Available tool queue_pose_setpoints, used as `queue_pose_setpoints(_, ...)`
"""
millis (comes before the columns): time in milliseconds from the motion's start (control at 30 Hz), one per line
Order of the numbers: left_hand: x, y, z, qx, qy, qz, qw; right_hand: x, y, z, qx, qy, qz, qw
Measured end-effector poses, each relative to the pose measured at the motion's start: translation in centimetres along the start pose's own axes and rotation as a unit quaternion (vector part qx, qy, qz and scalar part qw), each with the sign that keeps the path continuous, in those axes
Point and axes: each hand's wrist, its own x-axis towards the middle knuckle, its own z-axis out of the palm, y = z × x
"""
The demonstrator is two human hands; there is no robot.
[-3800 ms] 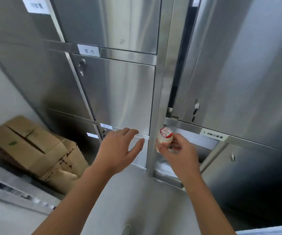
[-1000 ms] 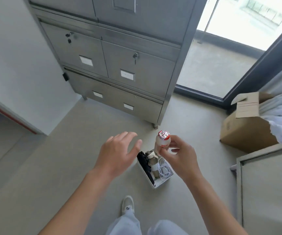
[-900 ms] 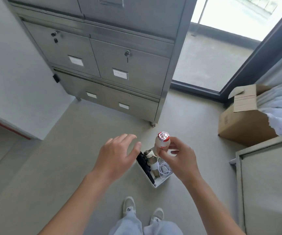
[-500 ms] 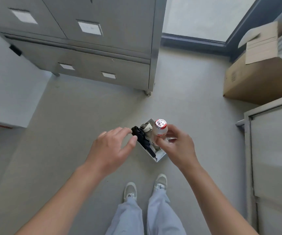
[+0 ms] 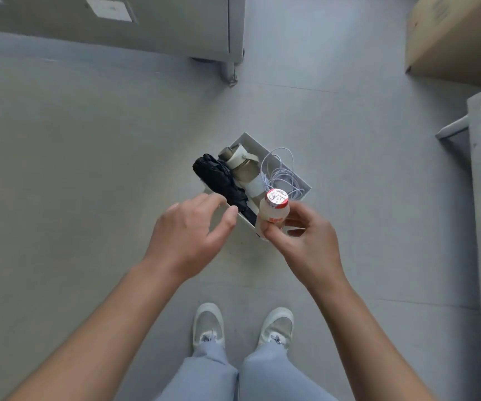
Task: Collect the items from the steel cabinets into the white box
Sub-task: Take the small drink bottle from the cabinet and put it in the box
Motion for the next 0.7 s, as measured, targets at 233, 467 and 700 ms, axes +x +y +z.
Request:
queue_pose_setpoints(233,7.3,-2.9,8.7,0.036,0.031,0.055,0.997,8.9,7.7,1.4,-0.005,0.035,-0.061,0.998)
queue_pose_setpoints(467,17.3,-3.2,9.3,0.071,0.148,0.126,0.978,19.0,7.2,0.2,-0.050,0.083,-0.182,0.978)
queue_pose_setpoints(700,19.4,-4.4,10.1,0.134,0.082,0.191,0.969,21.7,8.3,-0.5,-0.073,0.091,-0.217,0.969)
